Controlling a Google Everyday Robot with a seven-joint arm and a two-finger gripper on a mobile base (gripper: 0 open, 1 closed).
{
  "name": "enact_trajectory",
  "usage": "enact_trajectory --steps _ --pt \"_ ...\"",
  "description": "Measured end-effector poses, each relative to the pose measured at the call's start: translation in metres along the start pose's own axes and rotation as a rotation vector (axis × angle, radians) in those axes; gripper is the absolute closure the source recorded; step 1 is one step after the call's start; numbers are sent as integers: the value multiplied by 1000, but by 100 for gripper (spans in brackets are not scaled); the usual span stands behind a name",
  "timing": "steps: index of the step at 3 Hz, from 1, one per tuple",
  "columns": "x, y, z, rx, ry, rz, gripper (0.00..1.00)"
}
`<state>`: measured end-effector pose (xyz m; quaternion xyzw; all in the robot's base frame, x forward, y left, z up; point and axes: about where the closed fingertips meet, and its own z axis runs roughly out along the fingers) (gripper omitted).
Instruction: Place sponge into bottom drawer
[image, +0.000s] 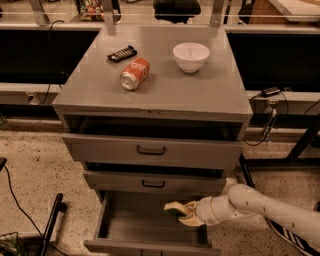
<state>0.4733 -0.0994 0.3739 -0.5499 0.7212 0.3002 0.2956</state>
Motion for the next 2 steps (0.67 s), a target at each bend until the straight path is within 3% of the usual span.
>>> enact_trajectory --steps 1,2 --pt "0 0 0 0 0 0 100" --pt "12 -9 24 22 -15 30 100"
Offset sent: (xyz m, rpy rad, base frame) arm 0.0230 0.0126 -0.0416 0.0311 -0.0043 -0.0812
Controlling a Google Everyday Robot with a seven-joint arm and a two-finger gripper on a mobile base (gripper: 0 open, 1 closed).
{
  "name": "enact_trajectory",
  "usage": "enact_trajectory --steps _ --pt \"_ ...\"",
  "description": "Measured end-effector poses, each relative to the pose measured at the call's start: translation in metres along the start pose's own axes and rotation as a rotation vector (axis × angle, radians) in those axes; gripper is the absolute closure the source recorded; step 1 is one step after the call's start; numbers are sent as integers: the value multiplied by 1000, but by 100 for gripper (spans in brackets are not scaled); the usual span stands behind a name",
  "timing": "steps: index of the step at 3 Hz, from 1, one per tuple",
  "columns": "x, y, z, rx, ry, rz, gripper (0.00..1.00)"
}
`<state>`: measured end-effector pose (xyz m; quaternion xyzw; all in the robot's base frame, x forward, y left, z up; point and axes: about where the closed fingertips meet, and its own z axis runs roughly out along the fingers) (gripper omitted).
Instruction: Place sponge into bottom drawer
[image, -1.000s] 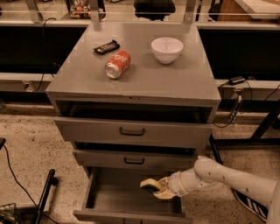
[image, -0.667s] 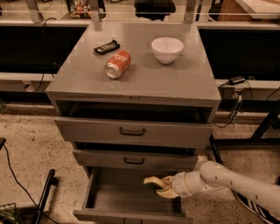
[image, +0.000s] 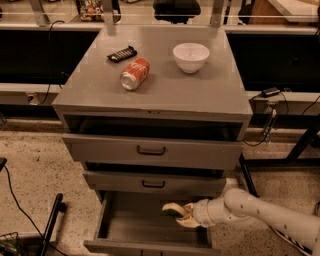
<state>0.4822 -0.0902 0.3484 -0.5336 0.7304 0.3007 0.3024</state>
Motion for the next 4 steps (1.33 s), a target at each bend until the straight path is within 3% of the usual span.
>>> enact_trajectory --steps 3,4 --pt "40 -25 56 108 89 48 98" --pt "51 -30 65 109 5 39 76"
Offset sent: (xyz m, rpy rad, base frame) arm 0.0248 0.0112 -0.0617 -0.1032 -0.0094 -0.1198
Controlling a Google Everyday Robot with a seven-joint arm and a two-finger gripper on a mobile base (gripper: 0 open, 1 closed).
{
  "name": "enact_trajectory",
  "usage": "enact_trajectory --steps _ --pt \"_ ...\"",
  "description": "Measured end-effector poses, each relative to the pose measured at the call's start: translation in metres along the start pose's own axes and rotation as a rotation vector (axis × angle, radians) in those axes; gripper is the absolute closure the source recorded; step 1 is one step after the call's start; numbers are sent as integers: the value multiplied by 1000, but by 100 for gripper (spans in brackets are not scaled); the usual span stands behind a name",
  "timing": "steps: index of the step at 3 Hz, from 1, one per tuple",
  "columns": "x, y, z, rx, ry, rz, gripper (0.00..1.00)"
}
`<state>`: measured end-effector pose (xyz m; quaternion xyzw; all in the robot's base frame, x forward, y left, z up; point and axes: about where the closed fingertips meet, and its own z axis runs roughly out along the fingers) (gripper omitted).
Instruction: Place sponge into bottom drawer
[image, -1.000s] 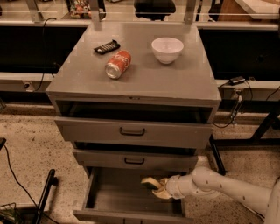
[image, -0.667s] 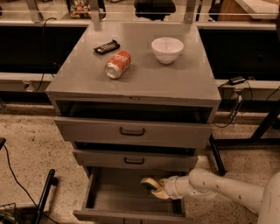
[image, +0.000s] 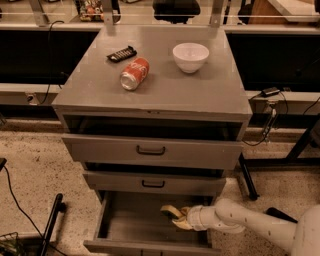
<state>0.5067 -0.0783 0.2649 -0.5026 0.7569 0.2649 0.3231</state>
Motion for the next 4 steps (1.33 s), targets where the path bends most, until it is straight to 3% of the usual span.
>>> enact_trajectory --steps 1,2,3,4 --pt "13 -4 7 -24 -94 -19 52" --pt "21 -6 12 -61 -144 -38 29" --pt "20 -5 12 -67 -147 -39 6" --pt "19 -4 14 -69 -148 -39 0"
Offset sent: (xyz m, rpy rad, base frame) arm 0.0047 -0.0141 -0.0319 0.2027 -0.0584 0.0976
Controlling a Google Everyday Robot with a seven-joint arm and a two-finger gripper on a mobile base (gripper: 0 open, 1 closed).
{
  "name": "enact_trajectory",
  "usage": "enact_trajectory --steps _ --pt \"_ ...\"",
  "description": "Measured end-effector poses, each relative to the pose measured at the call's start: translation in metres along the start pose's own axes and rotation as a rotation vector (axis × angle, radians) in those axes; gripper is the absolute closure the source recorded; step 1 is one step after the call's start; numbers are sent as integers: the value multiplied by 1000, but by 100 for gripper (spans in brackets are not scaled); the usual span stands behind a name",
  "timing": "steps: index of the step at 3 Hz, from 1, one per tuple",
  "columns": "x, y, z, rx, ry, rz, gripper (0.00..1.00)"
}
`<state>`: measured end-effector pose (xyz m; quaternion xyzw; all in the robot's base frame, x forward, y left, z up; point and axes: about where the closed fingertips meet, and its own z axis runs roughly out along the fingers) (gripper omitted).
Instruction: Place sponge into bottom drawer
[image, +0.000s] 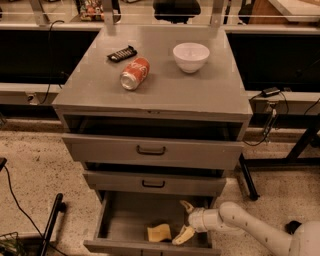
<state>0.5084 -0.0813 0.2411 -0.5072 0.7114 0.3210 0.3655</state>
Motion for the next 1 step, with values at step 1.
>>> enact_trajectory --steps 1 --pt "0 0 0 0 0 0 0"
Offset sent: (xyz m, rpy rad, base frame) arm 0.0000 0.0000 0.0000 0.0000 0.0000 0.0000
